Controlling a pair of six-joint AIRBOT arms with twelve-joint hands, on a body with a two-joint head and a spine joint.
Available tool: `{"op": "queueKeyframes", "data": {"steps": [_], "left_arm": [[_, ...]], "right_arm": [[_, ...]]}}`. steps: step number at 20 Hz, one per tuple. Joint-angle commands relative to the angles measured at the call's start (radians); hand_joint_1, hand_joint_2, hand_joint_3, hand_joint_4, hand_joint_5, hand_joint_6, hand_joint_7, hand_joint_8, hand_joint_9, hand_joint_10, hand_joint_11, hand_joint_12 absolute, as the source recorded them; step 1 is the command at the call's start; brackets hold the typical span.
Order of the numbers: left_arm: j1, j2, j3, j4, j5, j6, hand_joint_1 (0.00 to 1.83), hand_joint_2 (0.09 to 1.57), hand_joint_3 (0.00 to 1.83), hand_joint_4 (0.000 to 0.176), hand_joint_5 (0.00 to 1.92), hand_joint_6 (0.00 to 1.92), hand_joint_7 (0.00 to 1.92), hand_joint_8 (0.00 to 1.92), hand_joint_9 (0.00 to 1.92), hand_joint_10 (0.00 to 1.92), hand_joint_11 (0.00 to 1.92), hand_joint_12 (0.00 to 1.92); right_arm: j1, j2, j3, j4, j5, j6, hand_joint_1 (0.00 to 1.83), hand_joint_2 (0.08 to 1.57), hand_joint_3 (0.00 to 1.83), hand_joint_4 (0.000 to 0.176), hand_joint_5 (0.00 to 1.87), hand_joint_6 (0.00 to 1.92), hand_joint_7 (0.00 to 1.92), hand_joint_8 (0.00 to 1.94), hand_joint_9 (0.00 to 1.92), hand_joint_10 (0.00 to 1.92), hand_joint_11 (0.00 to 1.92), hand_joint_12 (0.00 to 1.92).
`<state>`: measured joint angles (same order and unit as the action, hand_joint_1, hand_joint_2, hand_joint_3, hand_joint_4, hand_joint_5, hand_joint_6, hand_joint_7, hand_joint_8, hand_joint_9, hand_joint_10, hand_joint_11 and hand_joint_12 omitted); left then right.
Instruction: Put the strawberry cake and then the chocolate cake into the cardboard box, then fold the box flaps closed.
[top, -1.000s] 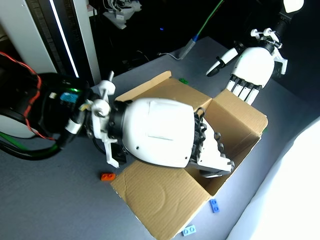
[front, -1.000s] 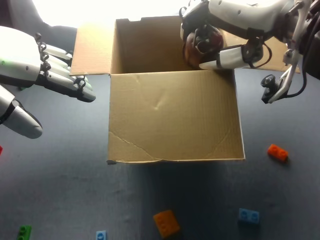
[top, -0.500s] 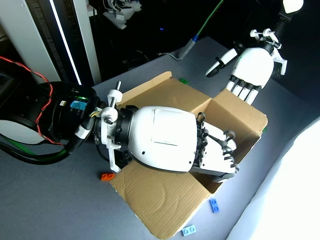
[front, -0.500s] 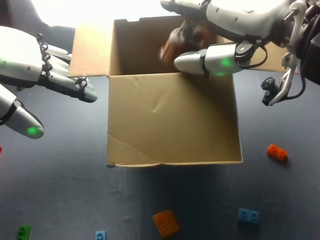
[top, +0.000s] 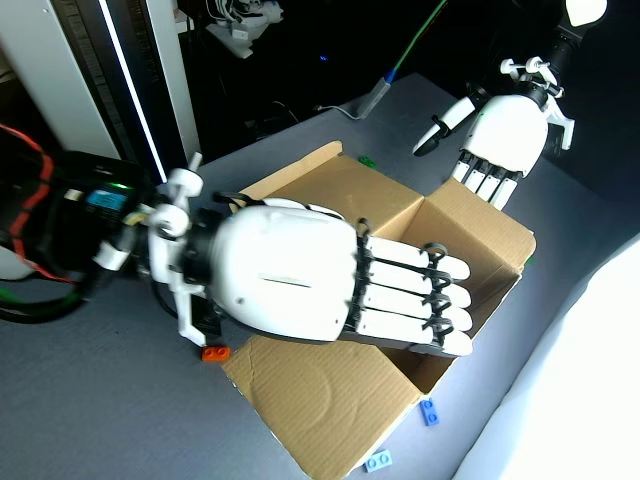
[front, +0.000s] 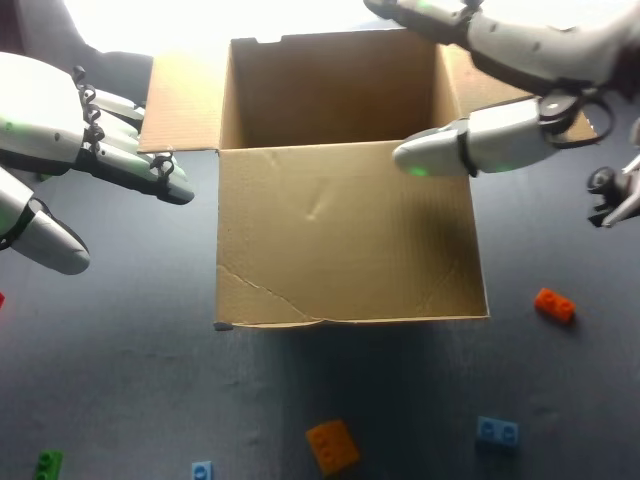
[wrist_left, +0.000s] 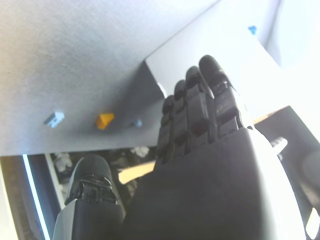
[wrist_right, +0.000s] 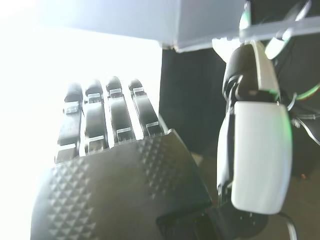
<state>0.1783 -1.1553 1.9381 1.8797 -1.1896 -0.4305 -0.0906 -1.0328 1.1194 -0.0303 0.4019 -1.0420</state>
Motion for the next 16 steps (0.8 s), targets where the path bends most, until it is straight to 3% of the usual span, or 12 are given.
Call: {"op": "queueKeyframes", "data": {"steps": [1, 3, 4, 5, 8, 12, 16], "left_arm": [[-0.008, 0.012, 0.008, -0.081, -0.008, 0.0, 0.0, 1.18, 0.0, 0.0, 0.16, 0.01, 0.23, 0.0, 0.23, 0.01, 0.0, 0.82], [-0.013, 0.012, 0.01, -0.081, -0.008, 0.0, 0.0, 1.17, 0.0, 0.0, 0.19, 0.01, 0.27, 0.01, 0.28, 0.01, 0.0, 0.88], [-0.015, 0.012, 0.012, -0.081, -0.007, 0.0, 0.0, 1.17, 0.0, 0.0, 0.19, 0.01, 0.27, 0.01, 0.28, 0.01, 0.0, 0.88], [-0.02, 0.011, 0.014, -0.081, -0.007, 0.0, 0.0, 1.18, 0.0, 0.0, 0.21, 0.01, 0.3, 0.01, 0.3, 0.01, 0.0, 0.92], [-0.044, 0.01, 0.035, -0.081, -0.002, -0.003, 0.0, 1.17, 0.0, 0.0, 0.24, 0.01, 0.32, 0.01, 0.32, 0.01, 0.0, 0.95], [-0.12, 0.003, 0.063, -0.081, 0.0, -0.021, 0.0, 1.14, 0.0, 0.0, 0.25, 0.0, 0.3, 0.0, 0.32, 0.0, 0.0, 0.93], [-0.212, 0.0, 0.075, -0.064, 0.0, -0.043, 0.0, 1.14, 0.0, 0.0, 0.24, 0.0, 0.29, 0.0, 0.28, 0.0, 0.0, 0.85]], "right_arm": [[0.012, 0.035, -0.016, 0.006, 0.132, 0.001, 0.21, 0.97, 0.0, 0.004, 0.03, 0.01, 0.08, 0.0, 0.06, 0.01, 0.0, 0.23], [0.026, 0.103, -0.061, 0.006, 0.132, 0.003, 0.07, 1.06, 0.02, 0.0, 0.12, 0.02, 0.18, 0.01, 0.16, 0.03, 0.0, 0.51], [0.033, 0.134, -0.078, 0.006, 0.124, 0.005, 0.07, 1.06, 0.02, 0.0, 0.12, 0.02, 0.18, 0.01, 0.16, 0.03, 0.0, 0.51], [0.041, 0.165, -0.092, 0.006, 0.117, 0.005, 0.02, 1.12, 0.02, 0.0, 0.21, 0.03, 0.26, 0.02, 0.25, 0.05, 0.0, 0.76], [0.026, 0.232, -0.094, 0.068, 0.097, 0.0, 0.02, 1.16, 0.01, 0.0, 0.35, 0.03, 0.39, 0.01, 0.41, 0.06, 0.0, 1.09], [-0.007, 0.334, -0.104, 0.139, 0.075, -0.003, 0.0, 1.17, 0.0, 0.0, 0.35, 0.01, 0.4, 0.0, 0.43, 0.04, 0.0, 1.12], [-0.044, 0.407, -0.104, 0.209, 0.055, -0.014, 0.0, 1.16, 0.0, 0.0, 0.28, 0.0, 0.33, 0.0, 0.37, 0.0, 0.0, 1.03]]}}
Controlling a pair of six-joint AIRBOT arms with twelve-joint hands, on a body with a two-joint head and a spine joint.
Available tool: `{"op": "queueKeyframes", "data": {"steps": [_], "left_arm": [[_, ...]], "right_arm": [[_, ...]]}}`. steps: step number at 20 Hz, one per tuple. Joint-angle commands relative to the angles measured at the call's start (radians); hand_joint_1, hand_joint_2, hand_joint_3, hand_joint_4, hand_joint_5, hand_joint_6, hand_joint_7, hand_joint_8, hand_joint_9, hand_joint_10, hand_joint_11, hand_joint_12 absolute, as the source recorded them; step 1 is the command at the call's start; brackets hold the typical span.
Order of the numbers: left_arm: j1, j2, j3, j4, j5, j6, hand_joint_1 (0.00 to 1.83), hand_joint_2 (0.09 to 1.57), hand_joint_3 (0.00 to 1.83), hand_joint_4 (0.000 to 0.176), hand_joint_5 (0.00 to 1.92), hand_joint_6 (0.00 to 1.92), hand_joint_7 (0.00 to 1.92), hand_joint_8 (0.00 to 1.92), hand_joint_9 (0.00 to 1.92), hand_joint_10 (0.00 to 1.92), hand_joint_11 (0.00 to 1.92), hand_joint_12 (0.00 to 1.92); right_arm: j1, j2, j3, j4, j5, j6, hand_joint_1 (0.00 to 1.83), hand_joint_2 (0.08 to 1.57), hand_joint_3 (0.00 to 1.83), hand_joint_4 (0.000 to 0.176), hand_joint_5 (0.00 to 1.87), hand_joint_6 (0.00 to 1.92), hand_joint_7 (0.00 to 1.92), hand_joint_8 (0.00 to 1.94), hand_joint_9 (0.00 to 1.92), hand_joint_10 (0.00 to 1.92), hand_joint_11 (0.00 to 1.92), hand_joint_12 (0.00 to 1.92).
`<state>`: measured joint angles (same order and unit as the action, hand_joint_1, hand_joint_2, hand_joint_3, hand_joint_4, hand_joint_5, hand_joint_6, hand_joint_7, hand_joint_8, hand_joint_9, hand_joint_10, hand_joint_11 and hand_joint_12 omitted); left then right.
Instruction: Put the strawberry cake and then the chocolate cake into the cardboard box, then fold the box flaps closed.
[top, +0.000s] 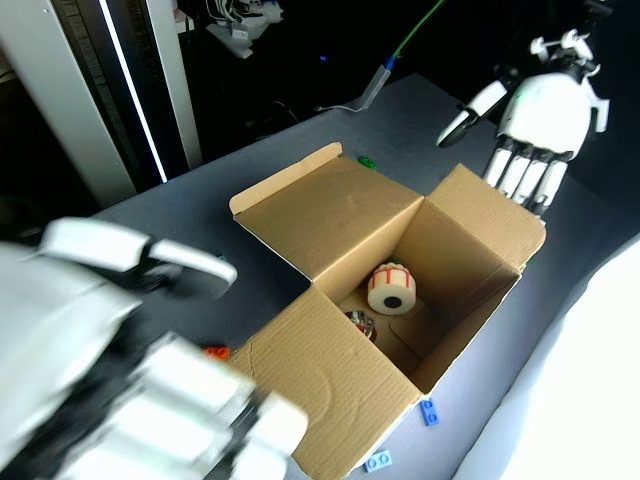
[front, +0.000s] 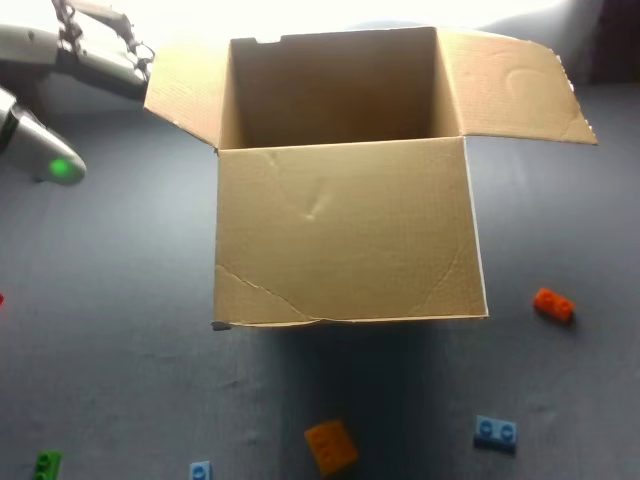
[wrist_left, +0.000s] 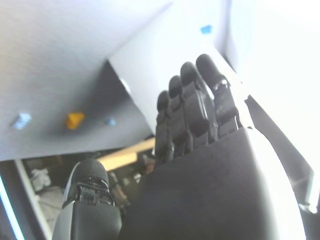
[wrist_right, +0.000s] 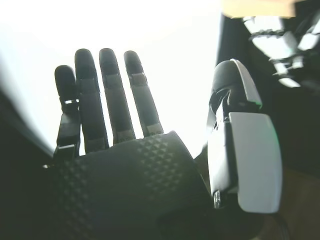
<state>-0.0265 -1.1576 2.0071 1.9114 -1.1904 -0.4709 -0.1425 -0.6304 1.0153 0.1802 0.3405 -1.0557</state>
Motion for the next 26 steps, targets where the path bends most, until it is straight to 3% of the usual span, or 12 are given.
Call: {"op": "queueKeyframes", "data": {"steps": [1, 5, 11, 14, 18, 20, 22, 26], "left_arm": [[-0.023, 0.003, 0.004, -0.092, 0.001, -0.007, 0.0, 1.13, 0.0, 0.0, 0.23, 0.0, 0.27, 0.0, 0.27, 0.0, 0.0, 0.8], [-0.075, 0.001, -0.009, -0.078, 0.014, -0.022, 0.0, 1.15, 0.0, 0.0, 0.2, 0.0, 0.25, 0.0, 0.25, 0.0, 0.0, 0.73], [-0.092, 0.001, -0.069, -0.078, 0.055, -0.051, 0.0, 1.17, 0.0, 0.0, 0.13, 0.0, 0.2, 0.0, 0.19, 0.0, 0.0, 0.66], [-0.094, 0.007, -0.111, -0.078, 0.078, -0.056, 0.0, 1.16, 0.0, 0.0, 0.13, 0.0, 0.2, 0.0, 0.19, 0.0, 0.0, 0.66], [-0.088, 0.02, -0.181, -0.075, 0.115, -0.056, 0.0, 1.16, 0.0, 0.0, 0.12, 0.0, 0.2, 0.0, 0.2, 0.01, 0.0, 0.7], [-0.079, 0.02, -0.204, -0.075, 0.13, -0.055, 0.0, 1.17, 0.0, 0.0, 0.13, 0.0, 0.21, 0.0, 0.2, 0.0, 0.0, 0.69], [-0.065, 0.021, -0.23, -0.075, 0.141, -0.052, 0.0, 1.17, 0.0, 0.0, 0.12, 0.0, 0.2, 0.0, 0.2, 0.0, 0.0, 0.68], [-0.03, 0.022, -0.281, -0.075, 0.167, -0.041, 0.0, 1.19, 0.01, 0.0, 0.15, 0.01, 0.22, 0.01, 0.22, 0.01, 0.0, 0.71]], "right_arm": [[0.003, 0.011, 0.0, -0.002, 0.106, -0.015, 0.01, 1.16, 0.0, 0.0, 0.26, 0.0, 0.31, 0.0, 0.36, 0.0, 0.0, 1.0], [-0.076, 0.044, -0.015, 0.003, 0.134, -0.016, 0.03, 1.15, 0.0, 0.0, 0.21, 0.0, 0.26, 0.0, 0.27, 0.0, 0.0, 0.82], [-0.173, 0.05, -0.013, 0.043, 0.189, -0.038, 0.02, 1.15, 0.0, 0.0, 0.17, 0.0, 0.2, 0.0, 0.15, 0.0, 0.0, 0.51], [-0.223, 0.045, -0.013, 0.057, 0.217, -0.039, 0.0, 1.16, 0.0, 0.0, 0.15, 0.0, 0.18, 0.0, 0.16, 0.0, 0.0, 0.55], [-0.38, 0.02, -0.009, 0.082, 0.348, -0.039, 0.0, 1.16, 0.0, 0.0, 0.14, 0.0, 0.2, 0.01, 0.17, 0.01, 0.0, 0.56], [-0.448, 0.001, -0.006, 0.082, 0.399, -0.044, 0.0, 1.19, 0.01, 0.0, 0.14, 0.0, 0.17, 0.0, 0.15, 0.0, 0.0, 0.47], [-0.485, -0.03, 0.013, 0.082, 0.406, -0.045, 0.0, 1.23, 0.02, 0.0, 0.17, 0.01, 0.2, 0.01, 0.18, 0.01, 0.0, 0.53], [-0.568, -0.104, 0.072, 0.086, 0.448, -0.041, 0.0, 1.26, 0.01, 0.0, 0.16, 0.0, 0.2, 0.0, 0.18, 0.01, 0.0, 0.49]]}}
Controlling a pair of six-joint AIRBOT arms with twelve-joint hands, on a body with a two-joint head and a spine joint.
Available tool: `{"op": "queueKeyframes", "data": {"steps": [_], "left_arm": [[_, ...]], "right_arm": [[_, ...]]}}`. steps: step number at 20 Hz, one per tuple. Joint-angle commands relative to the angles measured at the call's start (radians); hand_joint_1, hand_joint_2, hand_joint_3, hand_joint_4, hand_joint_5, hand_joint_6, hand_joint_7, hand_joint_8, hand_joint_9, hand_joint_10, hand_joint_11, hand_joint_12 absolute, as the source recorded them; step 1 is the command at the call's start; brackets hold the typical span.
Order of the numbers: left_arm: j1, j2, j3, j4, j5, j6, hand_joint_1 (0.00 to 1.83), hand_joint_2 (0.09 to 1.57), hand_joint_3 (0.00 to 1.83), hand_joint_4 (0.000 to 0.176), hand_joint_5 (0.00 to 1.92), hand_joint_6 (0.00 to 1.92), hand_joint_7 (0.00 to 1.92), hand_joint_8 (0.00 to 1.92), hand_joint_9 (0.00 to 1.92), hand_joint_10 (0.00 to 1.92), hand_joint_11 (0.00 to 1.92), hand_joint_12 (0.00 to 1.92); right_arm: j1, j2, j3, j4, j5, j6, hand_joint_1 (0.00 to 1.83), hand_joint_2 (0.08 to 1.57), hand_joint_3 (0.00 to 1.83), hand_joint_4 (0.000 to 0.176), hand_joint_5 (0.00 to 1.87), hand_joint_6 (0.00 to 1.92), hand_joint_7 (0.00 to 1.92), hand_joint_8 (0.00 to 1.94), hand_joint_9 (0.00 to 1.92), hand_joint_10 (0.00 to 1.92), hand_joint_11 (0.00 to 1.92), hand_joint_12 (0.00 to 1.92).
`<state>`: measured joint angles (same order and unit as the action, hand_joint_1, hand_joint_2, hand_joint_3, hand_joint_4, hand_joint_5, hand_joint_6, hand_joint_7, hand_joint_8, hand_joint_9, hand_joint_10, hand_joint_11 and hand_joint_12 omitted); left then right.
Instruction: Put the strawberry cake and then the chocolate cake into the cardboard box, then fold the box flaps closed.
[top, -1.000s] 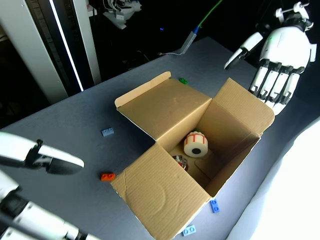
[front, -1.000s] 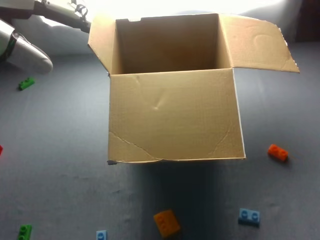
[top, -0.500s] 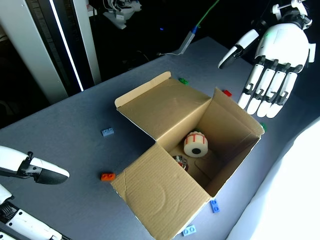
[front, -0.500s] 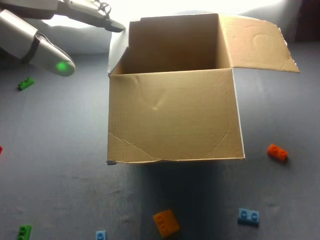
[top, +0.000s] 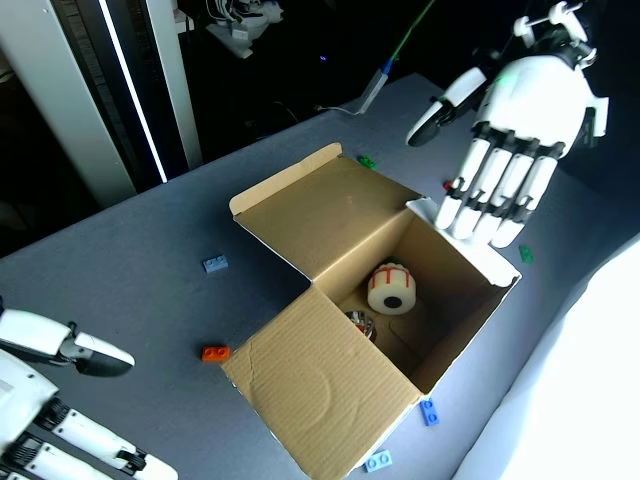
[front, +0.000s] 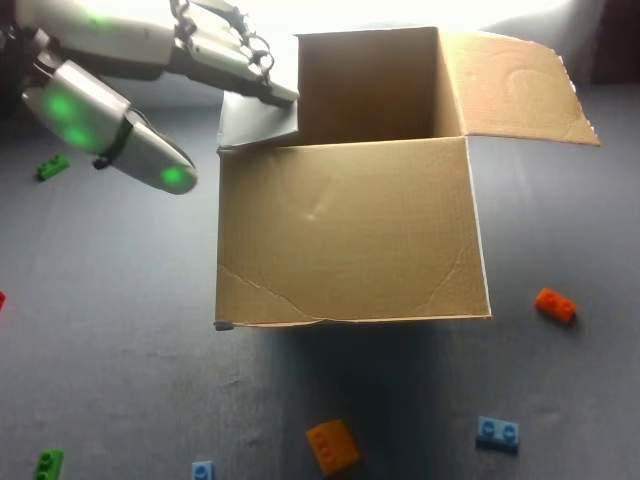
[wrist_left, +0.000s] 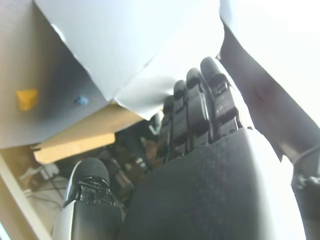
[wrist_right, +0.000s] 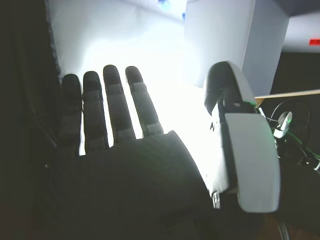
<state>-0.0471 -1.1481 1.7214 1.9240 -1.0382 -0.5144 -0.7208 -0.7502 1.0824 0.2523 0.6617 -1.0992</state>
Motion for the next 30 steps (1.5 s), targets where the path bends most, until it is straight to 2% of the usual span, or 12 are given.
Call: {"op": "queueKeyframes", "data": {"steps": [1, 4, 8, 14, 15, 17, 18, 22, 24, 30], "left_arm": [[-0.004, 0.012, -0.003, -0.088, 0.018, 0.007, 0.0, 1.2, 0.01, 0.0, 0.14, 0.0, 0.22, 0.0, 0.21, 0.0, 0.0, 0.68], [0.023, 0.012, -0.032, -0.088, 0.033, 0.024, 0.0, 1.21, 0.01, 0.0, 0.13, 0.0, 0.2, 0.0, 0.2, 0.0, 0.0, 0.66], [0.049, 0.012, -0.059, -0.088, 0.053, 0.045, 0.0, 1.21, 0.0, 0.0, 0.14, 0.0, 0.21, 0.0, 0.21, 0.0, 0.0, 0.67], [0.098, 0.011, -0.079, -0.088, 0.069, 0.056, 0.0, 1.18, 0.0, 0.0, 0.19, 0.01, 0.27, 0.01, 0.26, 0.01, 0.0, 0.79], [0.106, 0.011, -0.079, -0.088, 0.069, 0.058, 0.0, 1.18, 0.0, 0.0, 0.17, 0.0, 0.26, 0.0, 0.25, 0.01, 0.0, 0.78], [0.12, 0.011, -0.079, -0.088, 0.07, 0.059, 0.0, 1.17, 0.0, 0.0, 0.14, 0.0, 0.23, 0.0, 0.24, 0.0, 0.0, 0.76], [0.124, 0.01, -0.079, -0.088, 0.07, 0.059, 0.0, 1.17, 0.0, 0.0, 0.15, 0.0, 0.23, 0.0, 0.25, 0.0, 0.0, 0.77], [0.129, 0.011, -0.079, -0.088, 0.07, 0.059, 0.0, 1.17, 0.0, 0.0, 0.18, 0.01, 0.25, 0.0, 0.25, 0.0, 0.0, 0.77], [0.126, 0.011, -0.077, -0.092, 0.07, 0.058, 0.0, 1.17, 0.0, 0.0, 0.19, 0.01, 0.25, 0.0, 0.24, 0.0, 0.0, 0.79], [0.061, 0.01, -0.049, -0.101, 0.071, 0.042, 0.0, 1.18, 0.0, 0.0, 0.19, 0.01, 0.25, 0.01, 0.24, 0.0, 0.0, 0.75]], "right_arm": [[-0.006, 0.002, 0.013, 0.014, 0.141, 0.002, 0.0, 1.27, 0.02, 0.0, 0.16, 0.0, 0.2, 0.0, 0.18, 0.0, 0.0, 0.49], [-0.011, -0.058, 0.046, 0.014, 0.143, -0.002, 0.0, 1.26, 0.01, 0.0, 0.16, 0.0, 0.2, 0.0, 0.15, 0.0, 0.0, 0.37], [0.031, -0.122, 0.056, 0.014, 0.12, -0.041, 0.0, 1.26, 0.0, 0.0, 0.19, 0.01, 0.24, 0.01, 0.19, 0.01, 0.0, 0.48], [0.077, -0.187, 0.073, 0.014, 0.118, -0.074, 0.0, 1.24, 0.0, 0.0, 0.17, 0.0, 0.23, 0.0, 0.22, 0.01, 0.0, 0.62], [0.088, -0.196, 0.08, 0.014, 0.118, -0.074, 0.0, 1.24, 0.0, 0.0, 0.17, 0.0, 0.21, 0.0, 0.21, 0.0, 0.0, 0.58], [0.111, -0.205, 0.085, 0.014, 0.118, -0.074, 0.0, 1.22, 0.0, 0.0, 0.2, 0.01, 0.24, 0.01, 0.22, 0.01, 0.0, 0.63], [0.124, -0.206, 0.086, 0.014, 0.116, -0.075, 0.0, 1.22, 0.0, 0.0, 0.16, 0.01, 0.21, 0.01, 0.18, 0.01, 0.0, 0.54], [0.199, -0.202, 0.084, 0.014, 0.099, -0.076, 0.0, 1.23, 0.0, 0.0, 0.18, 0.02, 0.2, 0.0, 0.16, 0.0, 0.0, 0.51], [0.232, -0.187, 0.076, 0.014, 0.095, -0.076, 0.0, 1.22, 0.0, 0.0, 0.18, 0.01, 0.18, 0.0, 0.14, 0.0, 0.0, 0.43], [0.325, -0.132, 0.019, -0.019, 0.09, -0.076, 0.0, 1.24, 0.0, 0.0, 0.19, 0.0, 0.21, 0.0, 0.16, 0.01, 0.0, 0.49]]}}
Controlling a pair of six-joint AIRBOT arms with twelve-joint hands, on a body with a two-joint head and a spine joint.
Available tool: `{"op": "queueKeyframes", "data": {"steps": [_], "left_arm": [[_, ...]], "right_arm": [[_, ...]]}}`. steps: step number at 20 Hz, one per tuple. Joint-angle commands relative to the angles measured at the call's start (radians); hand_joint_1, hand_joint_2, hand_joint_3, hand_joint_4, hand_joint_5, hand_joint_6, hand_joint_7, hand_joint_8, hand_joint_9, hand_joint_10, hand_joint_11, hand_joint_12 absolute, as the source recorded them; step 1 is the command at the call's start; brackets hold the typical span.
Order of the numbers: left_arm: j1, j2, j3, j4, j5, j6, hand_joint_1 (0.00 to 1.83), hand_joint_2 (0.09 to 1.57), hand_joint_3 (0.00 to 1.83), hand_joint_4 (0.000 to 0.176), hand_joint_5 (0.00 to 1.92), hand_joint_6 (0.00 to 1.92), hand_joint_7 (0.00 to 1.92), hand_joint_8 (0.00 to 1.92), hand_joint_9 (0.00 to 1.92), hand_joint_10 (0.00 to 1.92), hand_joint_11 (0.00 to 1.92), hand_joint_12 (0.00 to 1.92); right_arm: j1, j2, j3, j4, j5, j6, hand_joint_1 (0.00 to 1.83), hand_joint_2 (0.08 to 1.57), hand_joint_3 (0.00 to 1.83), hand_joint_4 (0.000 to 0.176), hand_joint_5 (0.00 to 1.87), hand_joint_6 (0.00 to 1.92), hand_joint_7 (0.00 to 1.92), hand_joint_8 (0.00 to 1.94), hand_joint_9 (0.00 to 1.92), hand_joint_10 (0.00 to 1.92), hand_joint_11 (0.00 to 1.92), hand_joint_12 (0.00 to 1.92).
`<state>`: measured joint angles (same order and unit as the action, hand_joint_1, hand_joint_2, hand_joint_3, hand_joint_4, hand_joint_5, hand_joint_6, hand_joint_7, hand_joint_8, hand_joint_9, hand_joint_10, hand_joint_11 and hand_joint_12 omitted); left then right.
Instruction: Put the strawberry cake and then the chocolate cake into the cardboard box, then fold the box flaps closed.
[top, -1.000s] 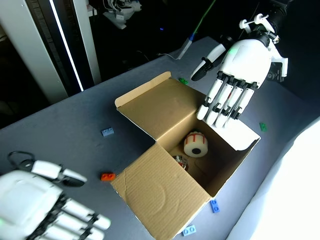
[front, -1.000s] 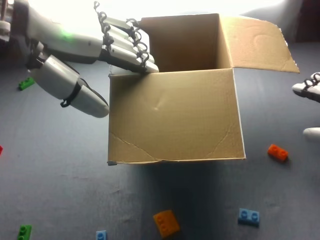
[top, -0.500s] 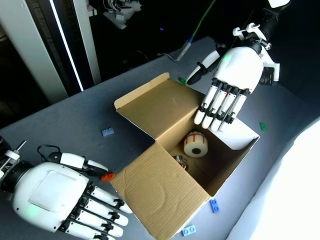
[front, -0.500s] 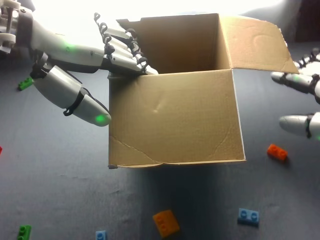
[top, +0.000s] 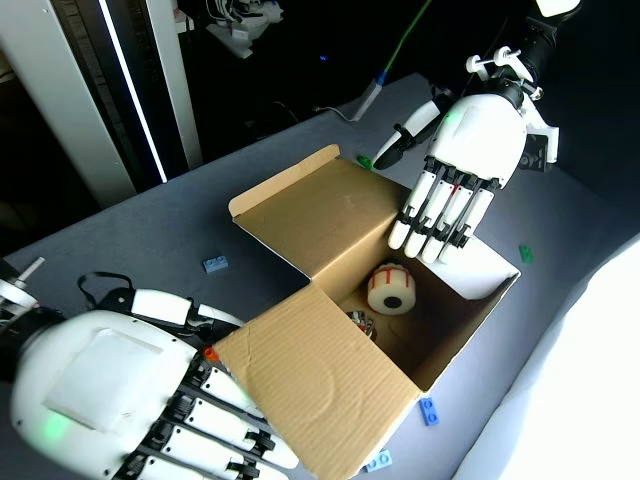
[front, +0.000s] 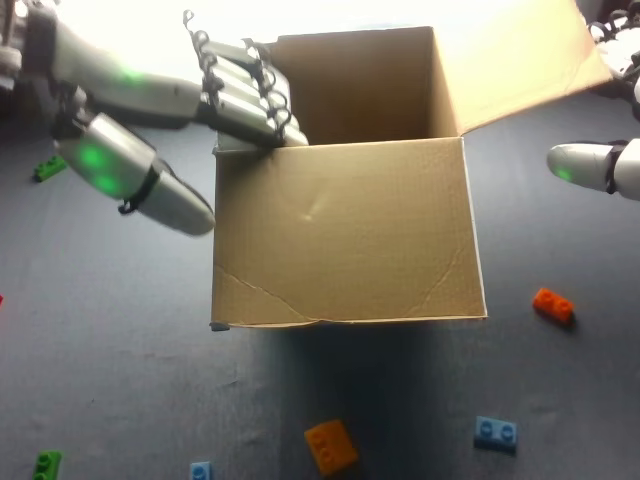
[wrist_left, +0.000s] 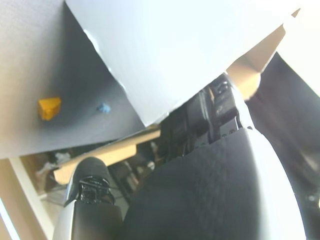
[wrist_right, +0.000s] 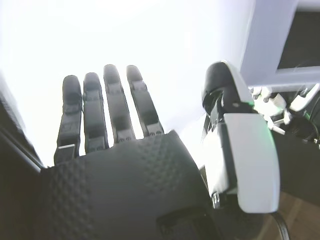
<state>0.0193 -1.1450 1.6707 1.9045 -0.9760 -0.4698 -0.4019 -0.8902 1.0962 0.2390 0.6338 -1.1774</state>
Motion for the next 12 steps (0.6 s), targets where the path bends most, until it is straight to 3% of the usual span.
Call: {"op": "queueKeyframes", "data": {"steps": [1, 3, 10, 12], "left_arm": [[-0.023, 0.007, 0.009, -0.082, 0.009, -0.002, 0.0, 1.17, 0.0, 0.0, 0.19, 0.0, 0.24, 0.0, 0.23, 0.0, 0.0, 0.73], [-0.056, 0.007, 0.032, -0.082, 0.006, -0.006, 0.0, 1.18, 0.0, 0.0, 0.19, 0.0, 0.25, 0.0, 0.23, 0.0, 0.0, 0.75], [-0.102, -0.004, 0.147, -0.052, -0.034, -0.012, 0.0, 1.17, 0.0, 0.0, 0.18, 0.0, 0.26, 0.0, 0.26, 0.01, 0.0, 0.8], [-0.112, -0.008, 0.185, -0.029, -0.048, -0.014, 0.0, 1.16, 0.0, 0.0, 0.18, 0.0, 0.25, 0.0, 0.26, 0.0, 0.0, 0.83]], "right_arm": [[0.021, 0.016, -0.008, -0.017, 0.117, 0.002, 0.0, 1.24, 0.0, 0.0, 0.19, 0.0, 0.21, 0.0, 0.16, 0.01, 0.0, 0.5], [0.057, 0.029, -0.037, -0.024, 0.102, 0.0, 0.0, 1.24, 0.0, 0.0, 0.17, 0.0, 0.19, 0.0, 0.15, 0.0, 0.0, 0.42], [0.157, 0.022, -0.073, -0.025, 0.039, -0.025, 0.0, 1.23, 0.0, 0.0, 0.18, 0.0, 0.21, 0.0, 0.17, 0.01, 0.0, 0.52], [0.163, 0.003, -0.073, -0.025, 0.039, -0.034, 0.0, 1.24, 0.0, 0.0, 0.17, 0.0, 0.2, 0.0, 0.16, 0.0, 0.0, 0.44]]}}
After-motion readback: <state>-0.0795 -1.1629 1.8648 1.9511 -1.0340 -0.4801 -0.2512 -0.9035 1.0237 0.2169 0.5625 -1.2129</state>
